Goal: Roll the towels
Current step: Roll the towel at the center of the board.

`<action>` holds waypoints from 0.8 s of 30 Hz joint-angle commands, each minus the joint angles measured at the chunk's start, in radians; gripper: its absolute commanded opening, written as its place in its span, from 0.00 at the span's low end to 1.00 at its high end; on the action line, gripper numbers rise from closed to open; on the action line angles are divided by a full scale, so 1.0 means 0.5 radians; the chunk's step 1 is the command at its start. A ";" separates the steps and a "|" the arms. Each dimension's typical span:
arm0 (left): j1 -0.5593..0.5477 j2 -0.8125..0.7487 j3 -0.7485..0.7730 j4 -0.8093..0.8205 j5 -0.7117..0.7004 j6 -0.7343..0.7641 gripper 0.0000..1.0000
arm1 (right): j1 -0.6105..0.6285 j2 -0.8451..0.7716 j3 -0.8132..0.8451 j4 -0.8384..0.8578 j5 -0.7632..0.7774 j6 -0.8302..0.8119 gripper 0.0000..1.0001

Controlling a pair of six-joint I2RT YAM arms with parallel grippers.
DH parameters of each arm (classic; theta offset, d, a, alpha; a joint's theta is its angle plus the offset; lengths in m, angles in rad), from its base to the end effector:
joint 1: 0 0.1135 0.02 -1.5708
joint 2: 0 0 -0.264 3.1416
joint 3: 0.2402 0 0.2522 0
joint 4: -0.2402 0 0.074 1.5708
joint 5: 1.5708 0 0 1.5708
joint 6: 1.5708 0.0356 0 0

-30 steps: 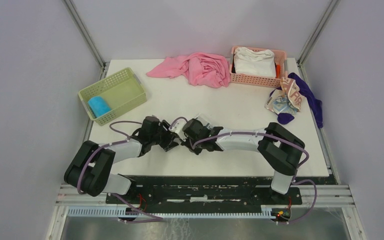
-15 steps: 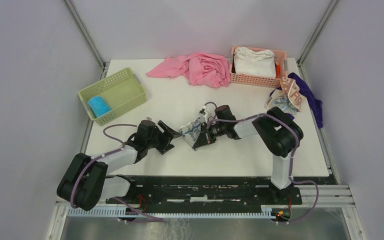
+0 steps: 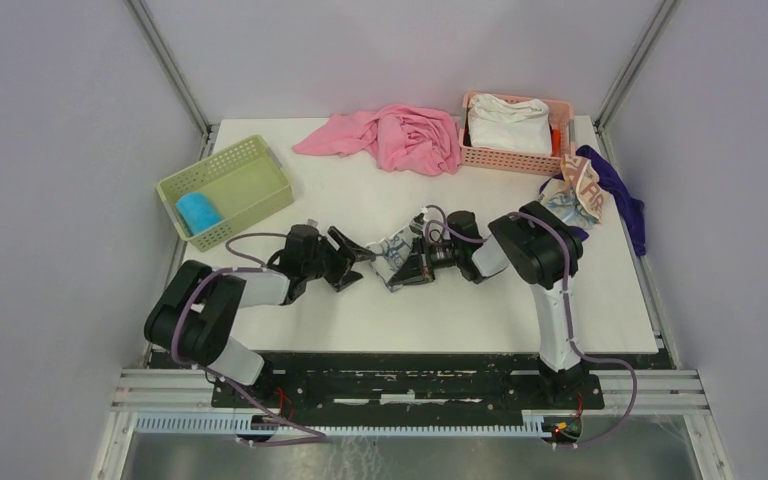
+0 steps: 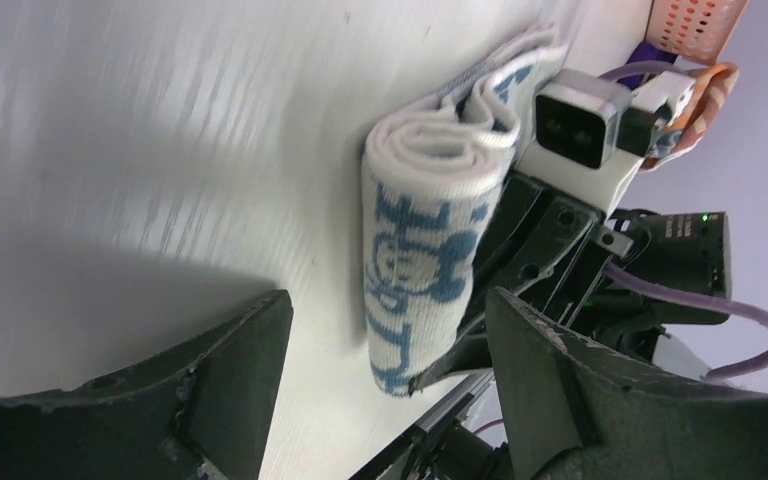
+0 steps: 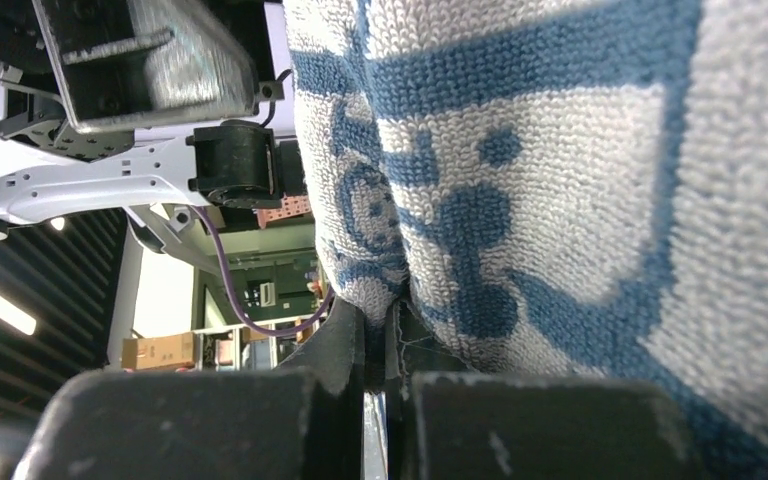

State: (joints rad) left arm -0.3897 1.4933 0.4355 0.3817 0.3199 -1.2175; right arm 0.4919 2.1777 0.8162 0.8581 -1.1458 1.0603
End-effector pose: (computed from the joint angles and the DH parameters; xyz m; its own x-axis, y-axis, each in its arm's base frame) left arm 0.2327 -0.1077 0.1253 -0.7515 -0.6542 -0.0853 -0.3398 0.4946 -0.7999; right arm 0.3001 0.1976 0.0604 -0.9914 -0.1231 -0.0445 -0.0678 0.1922 0.9790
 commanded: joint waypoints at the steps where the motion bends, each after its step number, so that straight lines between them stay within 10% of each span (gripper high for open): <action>1: 0.052 0.197 0.136 0.087 0.034 0.055 0.77 | -0.014 0.013 0.039 0.042 -0.111 0.005 0.01; 16: 0.062 0.494 0.294 -0.282 0.004 0.171 0.25 | 0.005 -0.361 0.312 -1.788 0.279 -1.229 0.16; 24: 0.039 0.211 0.316 -0.766 -0.198 0.214 0.19 | 0.176 -0.816 0.381 -2.317 0.909 -1.654 0.40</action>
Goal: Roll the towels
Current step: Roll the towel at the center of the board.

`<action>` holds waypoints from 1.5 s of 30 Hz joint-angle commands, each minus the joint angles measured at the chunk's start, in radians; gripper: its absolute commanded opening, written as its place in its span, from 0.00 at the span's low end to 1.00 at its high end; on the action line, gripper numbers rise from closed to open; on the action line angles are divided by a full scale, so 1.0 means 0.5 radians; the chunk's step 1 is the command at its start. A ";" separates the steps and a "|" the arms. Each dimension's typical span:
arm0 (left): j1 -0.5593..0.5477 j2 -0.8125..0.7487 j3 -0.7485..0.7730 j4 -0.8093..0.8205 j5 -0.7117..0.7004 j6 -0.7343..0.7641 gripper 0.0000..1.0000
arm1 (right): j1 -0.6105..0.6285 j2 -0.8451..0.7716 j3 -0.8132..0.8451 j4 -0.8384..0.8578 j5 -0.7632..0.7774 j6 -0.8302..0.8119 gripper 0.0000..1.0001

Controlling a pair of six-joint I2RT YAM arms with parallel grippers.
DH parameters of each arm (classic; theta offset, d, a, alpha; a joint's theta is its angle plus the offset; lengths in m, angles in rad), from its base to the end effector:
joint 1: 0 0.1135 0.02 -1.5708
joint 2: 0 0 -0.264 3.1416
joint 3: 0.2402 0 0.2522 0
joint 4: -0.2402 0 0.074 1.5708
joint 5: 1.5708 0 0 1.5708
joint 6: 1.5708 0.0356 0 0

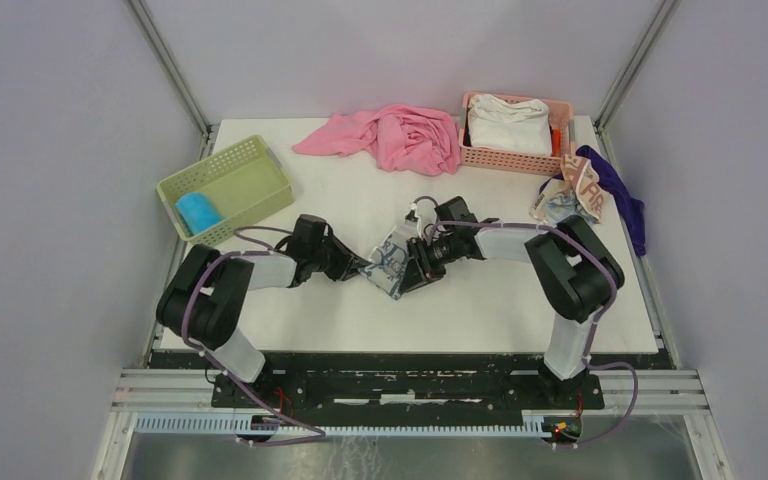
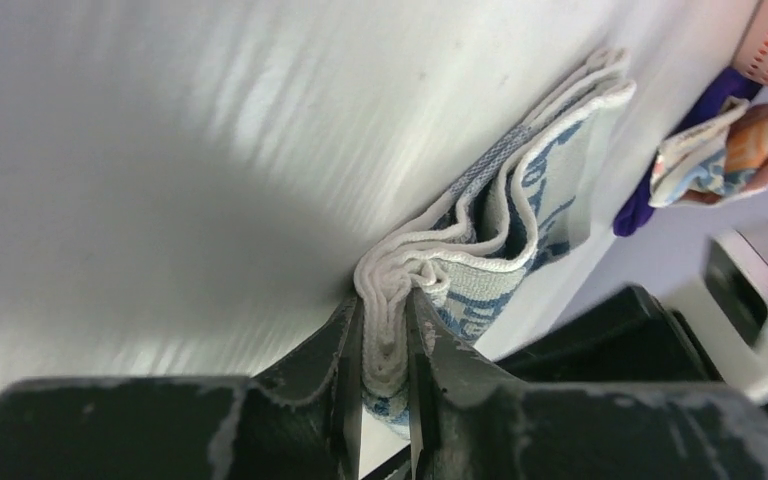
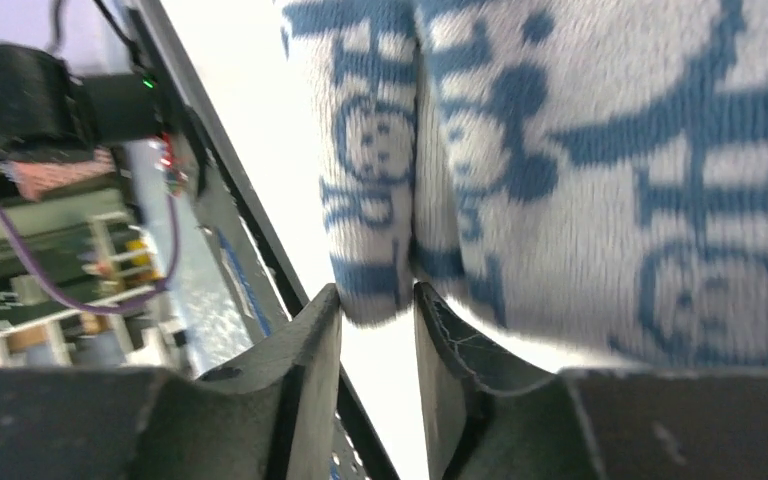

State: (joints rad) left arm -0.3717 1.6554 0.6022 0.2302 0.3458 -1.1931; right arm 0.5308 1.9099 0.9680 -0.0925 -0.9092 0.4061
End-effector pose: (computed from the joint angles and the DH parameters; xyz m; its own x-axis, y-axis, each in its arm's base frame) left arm 0.2646 -0.1161 0.1146 -0.7692 -0.6387 -0.0198 -0.4298 0.5399 -0.7237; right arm 0.2871 0.2011 0.1173 -0.9412 -0.2711 -0.2016 -0.3123 0.4711 0.8249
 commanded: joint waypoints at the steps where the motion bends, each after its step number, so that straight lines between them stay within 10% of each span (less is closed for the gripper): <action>1: 0.004 -0.138 -0.022 -0.511 -0.264 0.161 0.20 | 0.139 -0.353 0.082 -0.450 0.562 -0.381 0.43; 15: -0.001 -0.345 -0.056 -0.737 -0.357 0.147 0.21 | 1.074 -0.612 0.276 -0.401 2.144 -0.803 0.59; 36: -0.001 -0.328 -0.118 -0.678 -0.344 0.135 0.30 | 1.210 0.061 0.428 -0.503 2.257 -0.896 0.53; 45: 0.065 -0.579 -0.177 -0.727 -0.437 0.132 0.64 | 1.006 -0.008 0.372 -0.502 1.698 -0.848 0.26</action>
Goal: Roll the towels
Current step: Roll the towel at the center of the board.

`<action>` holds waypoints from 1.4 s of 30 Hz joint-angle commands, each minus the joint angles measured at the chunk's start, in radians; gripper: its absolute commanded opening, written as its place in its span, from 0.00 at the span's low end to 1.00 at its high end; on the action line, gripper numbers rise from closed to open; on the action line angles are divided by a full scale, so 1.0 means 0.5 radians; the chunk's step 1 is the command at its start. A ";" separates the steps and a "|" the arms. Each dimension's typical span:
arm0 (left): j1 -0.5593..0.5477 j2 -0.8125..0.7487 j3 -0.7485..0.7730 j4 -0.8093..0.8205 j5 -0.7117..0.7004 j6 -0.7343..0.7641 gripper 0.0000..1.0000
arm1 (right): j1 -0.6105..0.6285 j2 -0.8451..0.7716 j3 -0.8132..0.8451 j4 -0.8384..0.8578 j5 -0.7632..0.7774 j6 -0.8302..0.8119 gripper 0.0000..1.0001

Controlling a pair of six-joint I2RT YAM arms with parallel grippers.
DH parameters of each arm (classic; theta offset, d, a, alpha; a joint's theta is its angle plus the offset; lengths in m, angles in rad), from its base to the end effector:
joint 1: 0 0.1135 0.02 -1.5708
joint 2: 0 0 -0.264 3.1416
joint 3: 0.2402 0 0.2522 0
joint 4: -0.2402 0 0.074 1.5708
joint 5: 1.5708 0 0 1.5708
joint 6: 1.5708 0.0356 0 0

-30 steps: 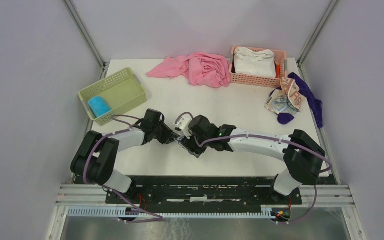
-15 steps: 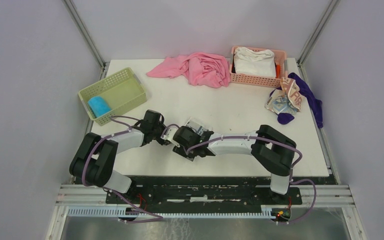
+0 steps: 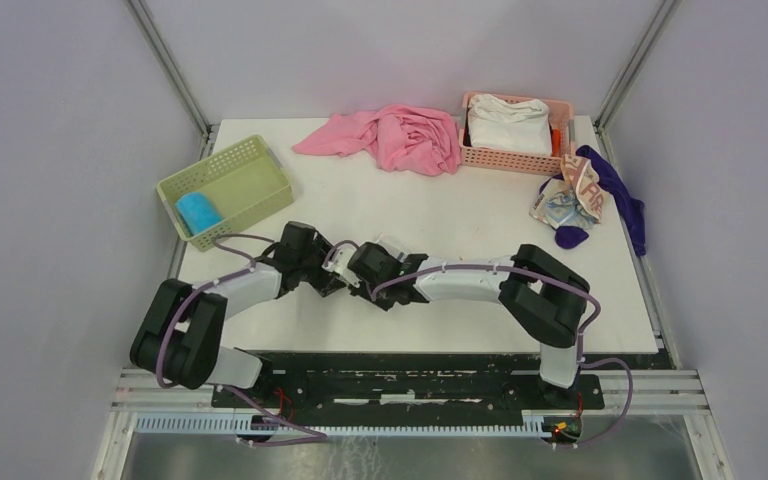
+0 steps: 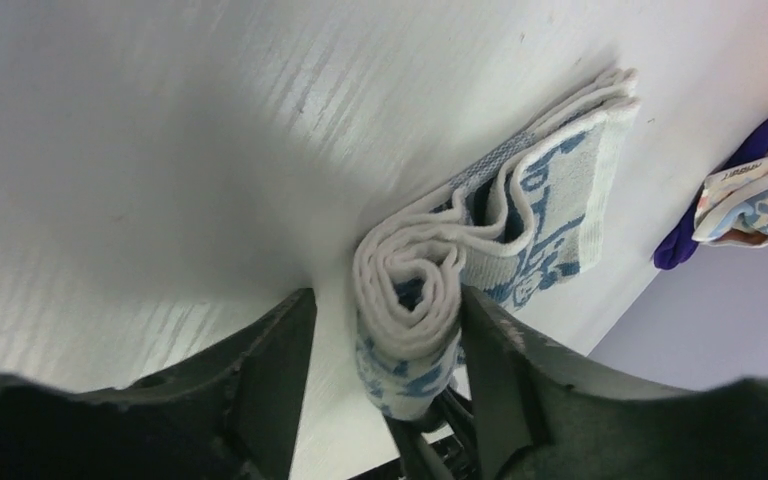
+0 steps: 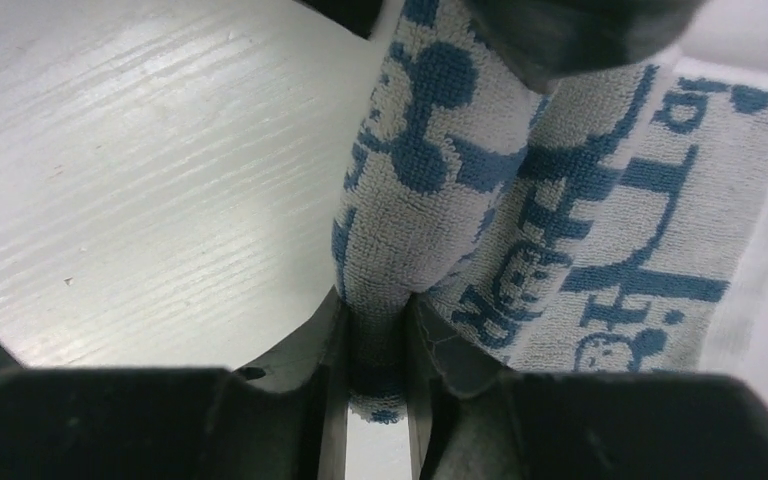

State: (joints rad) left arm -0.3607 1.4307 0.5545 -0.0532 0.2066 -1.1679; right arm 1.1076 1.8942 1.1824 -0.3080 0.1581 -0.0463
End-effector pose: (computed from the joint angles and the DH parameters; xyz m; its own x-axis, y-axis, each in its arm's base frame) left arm 0.2324 -0.0955 0.1379 -0.7174 -0.6917 -0.0834 -0.5092 0.6022 -0.6149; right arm 0.1774 0.3426 0.1562 -0.3411 -0.7852 -0.5168 -0.8633 0.4792 -0.1582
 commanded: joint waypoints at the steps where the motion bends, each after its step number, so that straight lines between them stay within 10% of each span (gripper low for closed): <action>1: 0.053 -0.182 -0.089 -0.169 -0.179 0.087 0.68 | -0.182 -0.001 -0.070 -0.043 -0.578 0.073 0.24; 8: 0.089 -0.505 -0.177 -0.174 -0.166 0.124 0.90 | -0.536 -0.015 -0.128 0.154 -1.621 0.289 0.18; 17: 0.092 -0.691 -0.327 0.031 0.043 0.089 0.91 | -0.793 0.235 -0.137 0.619 -2.471 0.770 0.18; 23: 0.087 -0.598 -0.359 0.131 0.128 0.066 0.88 | -0.910 0.402 -0.210 1.018 -2.614 1.184 0.18; 42: -0.108 0.096 -0.243 0.311 0.069 0.053 0.57 | -0.952 0.384 -0.223 0.609 -2.256 0.945 0.32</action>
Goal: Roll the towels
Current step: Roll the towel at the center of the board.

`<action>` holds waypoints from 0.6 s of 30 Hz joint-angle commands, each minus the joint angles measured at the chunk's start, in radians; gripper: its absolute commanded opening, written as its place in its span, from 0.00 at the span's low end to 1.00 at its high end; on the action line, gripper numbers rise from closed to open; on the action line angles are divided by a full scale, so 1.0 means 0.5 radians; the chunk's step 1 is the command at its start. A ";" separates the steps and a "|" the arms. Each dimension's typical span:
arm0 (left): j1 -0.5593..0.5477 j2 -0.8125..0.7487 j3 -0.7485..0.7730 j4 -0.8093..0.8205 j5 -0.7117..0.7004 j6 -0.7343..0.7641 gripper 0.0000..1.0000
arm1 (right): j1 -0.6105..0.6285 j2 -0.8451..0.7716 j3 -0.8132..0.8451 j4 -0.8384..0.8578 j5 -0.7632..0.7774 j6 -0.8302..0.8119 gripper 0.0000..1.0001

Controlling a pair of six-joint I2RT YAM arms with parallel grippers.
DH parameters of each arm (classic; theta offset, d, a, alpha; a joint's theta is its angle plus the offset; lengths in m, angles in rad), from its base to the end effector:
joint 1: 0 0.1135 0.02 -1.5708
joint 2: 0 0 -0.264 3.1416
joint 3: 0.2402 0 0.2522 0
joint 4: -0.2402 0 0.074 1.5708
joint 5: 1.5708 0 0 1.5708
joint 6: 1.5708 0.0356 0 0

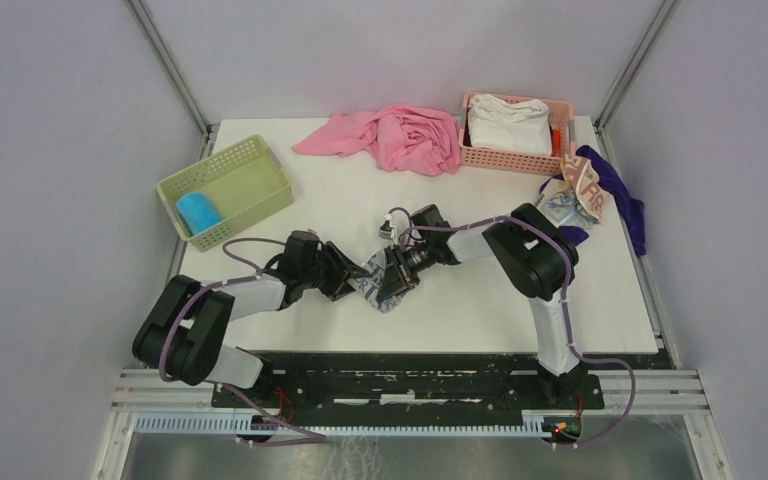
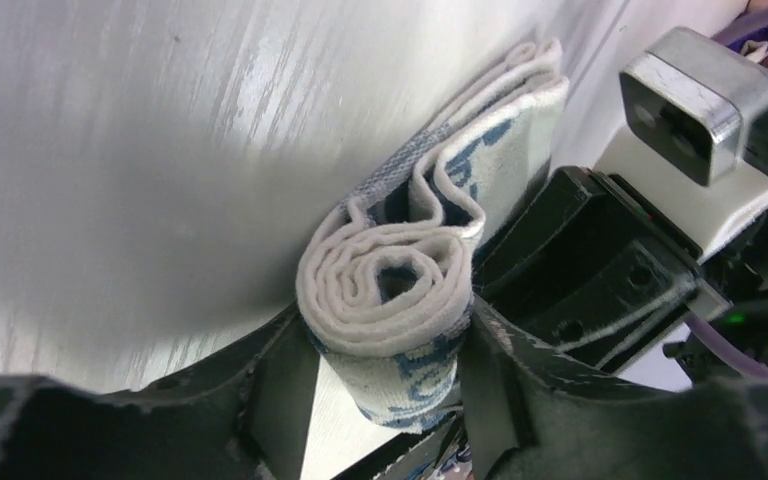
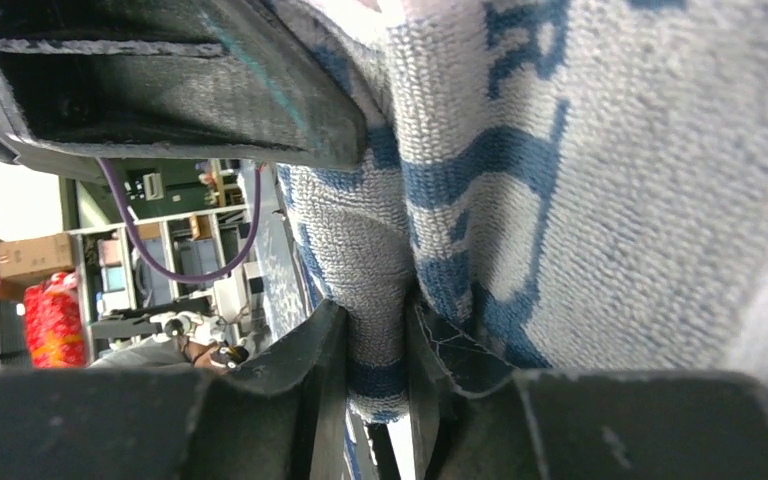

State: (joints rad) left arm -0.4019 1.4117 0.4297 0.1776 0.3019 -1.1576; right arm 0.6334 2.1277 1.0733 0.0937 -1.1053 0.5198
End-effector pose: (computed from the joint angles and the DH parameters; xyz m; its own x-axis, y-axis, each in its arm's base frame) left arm 0.2158 -0.1032 0.1260 -0.7821 -0.6177 -0.0823 -0.3810 0.5785 -0.7212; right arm 0.2909 0.2531 0.0805 -0.9103 -0.3918 -0.1335 -0.2606 0.2920 0.9202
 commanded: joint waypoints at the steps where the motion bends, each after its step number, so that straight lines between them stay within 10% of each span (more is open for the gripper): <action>1: -0.030 0.155 0.010 -0.160 -0.129 0.040 0.52 | -0.005 -0.122 -0.015 -0.195 0.309 -0.196 0.34; 18: -0.052 0.169 0.145 -0.424 -0.251 0.084 0.47 | 0.622 -1.064 -0.048 -0.750 2.189 -0.836 0.61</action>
State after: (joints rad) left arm -0.4252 1.4765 0.5083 0.1059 0.2684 -1.1584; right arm 0.8352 1.6566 1.0504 -0.2565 -0.3260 0.2108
